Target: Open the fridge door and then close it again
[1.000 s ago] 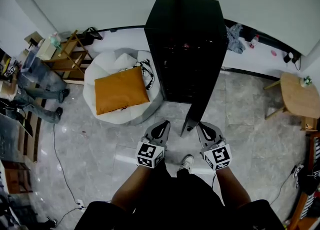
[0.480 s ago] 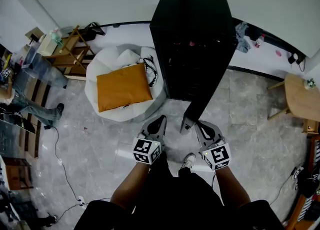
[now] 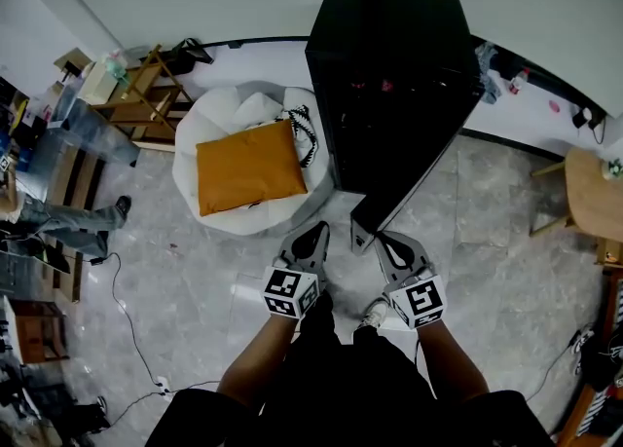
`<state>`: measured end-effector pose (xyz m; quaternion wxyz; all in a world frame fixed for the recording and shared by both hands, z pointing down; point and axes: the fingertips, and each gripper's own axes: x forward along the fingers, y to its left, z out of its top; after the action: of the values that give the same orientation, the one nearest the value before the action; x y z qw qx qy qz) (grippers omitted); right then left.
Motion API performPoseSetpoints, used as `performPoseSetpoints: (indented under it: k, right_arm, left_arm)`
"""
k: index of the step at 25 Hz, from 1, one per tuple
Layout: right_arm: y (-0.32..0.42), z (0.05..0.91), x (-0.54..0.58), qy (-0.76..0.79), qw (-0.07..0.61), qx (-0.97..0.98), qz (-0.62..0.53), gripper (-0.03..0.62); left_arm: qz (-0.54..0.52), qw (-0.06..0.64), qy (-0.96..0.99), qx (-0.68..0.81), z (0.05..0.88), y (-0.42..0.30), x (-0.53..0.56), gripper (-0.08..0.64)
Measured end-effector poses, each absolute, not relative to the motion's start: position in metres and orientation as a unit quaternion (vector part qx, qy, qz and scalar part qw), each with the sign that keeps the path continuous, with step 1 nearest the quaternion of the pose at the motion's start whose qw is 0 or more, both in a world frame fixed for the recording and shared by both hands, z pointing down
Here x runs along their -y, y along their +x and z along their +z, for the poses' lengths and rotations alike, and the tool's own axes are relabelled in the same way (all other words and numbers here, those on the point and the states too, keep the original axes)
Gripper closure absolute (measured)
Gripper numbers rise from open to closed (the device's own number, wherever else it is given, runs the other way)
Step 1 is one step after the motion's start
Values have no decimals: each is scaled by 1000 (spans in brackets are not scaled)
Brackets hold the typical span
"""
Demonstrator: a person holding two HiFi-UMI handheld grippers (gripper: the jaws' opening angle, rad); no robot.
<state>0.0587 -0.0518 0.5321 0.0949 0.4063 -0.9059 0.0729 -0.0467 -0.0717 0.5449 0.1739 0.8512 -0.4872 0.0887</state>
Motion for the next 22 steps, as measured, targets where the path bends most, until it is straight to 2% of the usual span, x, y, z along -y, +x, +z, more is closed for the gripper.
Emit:
performPoseSetpoints:
  k: [22]
  right_arm:
    - [-19,530,158,408,93,905,79,581]
  left_arm:
    - [107,158,850,492,543,-98,136,538]
